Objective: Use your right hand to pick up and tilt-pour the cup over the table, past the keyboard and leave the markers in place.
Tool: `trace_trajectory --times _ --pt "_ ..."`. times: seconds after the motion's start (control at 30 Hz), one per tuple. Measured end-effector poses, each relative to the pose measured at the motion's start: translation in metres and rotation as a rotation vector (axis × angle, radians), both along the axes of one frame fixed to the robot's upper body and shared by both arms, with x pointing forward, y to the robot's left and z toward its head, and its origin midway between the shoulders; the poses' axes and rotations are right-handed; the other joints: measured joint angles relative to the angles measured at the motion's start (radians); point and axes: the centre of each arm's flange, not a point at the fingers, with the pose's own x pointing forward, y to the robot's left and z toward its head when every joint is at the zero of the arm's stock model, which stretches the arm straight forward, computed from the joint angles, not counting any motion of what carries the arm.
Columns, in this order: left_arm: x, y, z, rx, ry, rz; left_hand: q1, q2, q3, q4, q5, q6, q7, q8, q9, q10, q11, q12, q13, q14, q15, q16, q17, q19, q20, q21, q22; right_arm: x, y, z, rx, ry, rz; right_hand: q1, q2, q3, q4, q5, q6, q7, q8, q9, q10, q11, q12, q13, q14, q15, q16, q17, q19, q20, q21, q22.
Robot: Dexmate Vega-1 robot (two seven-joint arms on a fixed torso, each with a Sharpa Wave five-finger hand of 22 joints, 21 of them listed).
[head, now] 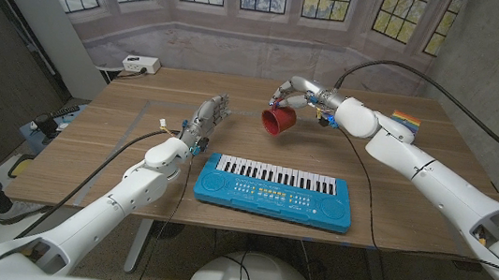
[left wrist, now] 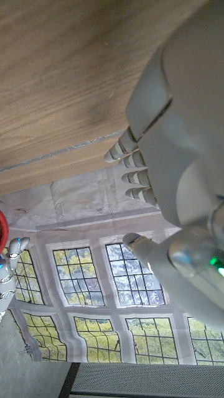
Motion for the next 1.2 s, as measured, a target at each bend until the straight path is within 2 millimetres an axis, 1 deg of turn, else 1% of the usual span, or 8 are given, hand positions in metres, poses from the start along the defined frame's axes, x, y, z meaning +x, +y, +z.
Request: trace_trajectory --times 0.13,0.2,0.27,0.57,0.67,1.0,1.03,1.2 --pt "0.000 0.001 0.000 0.001 0.000 0.003 -0.004 -0.004 0.000 0.000 0.000 0.000 0.000 0.000 0.000 0.000 0.000 0.000 0.000 0.000 0.000 0.000 -0.003 0.000 0.000 0.000 0.000 0.000 0.000 0.000 -0.040 -0.044 -0.048 -0.003 0.003 0.000 0.000 0.000 0.000 0.000 0.000 0.000 0.002 -0.002 0.001 0.005 0.006 0.004 0.000 0.000 0.000 0.000 0.000 0.000" --pt "0.000 0.002 0.000 0.000 0.000 0.004 -0.004 -0.004 0.000 0.000 0.000 0.000 0.000 0.000 0.000 0.000 0.000 0.000 0.000 0.000 0.000 0.000 -0.003 0.000 0.000 0.000 0.000 -0.002 0.000 0.000 -0.054 -0.065 -0.066 -0.004 0.004 0.000 0.000 0.000 0.000 0.000 0.000 0.000 0.002 -0.002 0.001 0.005 0.011 0.000 0.000 0.001 0.000 0.000 0.000 0.000" --pt "-0.001 0.002 0.000 0.000 0.000 0.005 -0.004 -0.004 0.000 0.000 0.000 0.000 0.000 0.000 0.000 0.000 0.000 0.000 0.000 0.000 0.000 0.000 -0.003 0.000 0.000 0.000 0.000 -0.003 0.001 -0.001 -0.060 -0.073 -0.070 -0.004 0.004 0.000 0.000 0.000 0.000 0.000 0.000 0.000 0.005 -0.005 0.001 0.005 0.011 0.000 0.000 0.003 0.000 0.000 0.000 0.000" --pt "-0.001 0.006 0.000 -0.001 -0.001 0.011 -0.004 -0.004 0.000 0.000 0.000 0.000 0.000 0.000 0.000 0.000 0.000 0.000 0.000 0.000 0.000 0.000 -0.001 0.000 0.000 -0.004 0.000 -0.007 0.004 0.000 -0.102 -0.140 -0.119 -0.004 0.004 0.000 0.000 0.000 0.000 0.000 0.000 -0.001 0.005 -0.005 0.001 0.009 0.019 -0.003 0.000 0.003 0.004 -0.003 0.000 0.000" --pt "-0.001 0.007 0.000 -0.001 -0.001 0.012 -0.004 -0.004 0.000 0.000 0.000 0.000 0.000 0.000 0.000 0.000 0.000 0.000 0.000 0.000 0.000 0.000 0.000 0.000 0.000 -0.004 0.000 -0.008 0.005 -0.001 -0.113 -0.158 -0.131 -0.004 0.004 0.000 0.000 0.000 0.000 0.000 0.000 -0.001 0.005 -0.005 0.001 0.011 0.021 -0.001 0.000 0.003 0.012 0.002 0.000 0.000" --pt "-0.001 0.010 0.001 -0.003 -0.002 0.016 -0.004 -0.004 0.000 0.000 0.000 0.000 0.000 0.000 0.000 0.000 0.000 0.000 0.000 0.000 0.000 0.000 0.000 0.000 0.000 -0.004 0.000 -0.013 0.008 0.000 -0.155 -0.221 -0.169 -0.004 0.004 0.000 0.000 0.000 0.005 0.006 -0.001 -0.003 0.005 -0.005 0.005 0.014 0.028 -0.002 0.000 0.003 0.012 0.002 0.000 0.000" --pt "-0.001 0.010 0.001 -0.003 -0.002 0.016 -0.004 -0.004 0.000 0.000 0.000 0.000 0.000 0.000 0.000 0.000 0.000 0.000 0.000 0.000 0.000 0.000 0.000 0.000 0.000 -0.004 0.000 -0.013 0.009 0.000 -0.162 -0.230 -0.174 -0.004 0.004 0.003 -0.003 0.000 0.009 0.002 -0.001 -0.003 0.005 -0.005 0.005 0.014 0.027 -0.002 0.000 0.003 0.012 0.002 0.000 0.000" --pt "-0.002 0.011 0.000 -0.005 -0.001 0.017 -0.004 -0.004 0.000 0.000 0.000 0.000 0.000 0.000 0.000 0.000 0.000 0.000 0.000 0.000 0.000 0.000 0.000 0.000 0.000 -0.004 0.000 -0.016 0.011 0.000 -0.188 -0.260 -0.193 -0.004 0.004 0.004 -0.004 0.000 0.009 0.002 -0.001 -0.003 0.005 -0.005 0.005 0.014 0.027 -0.002 0.000 0.000 0.012 0.002 0.000 0.000"
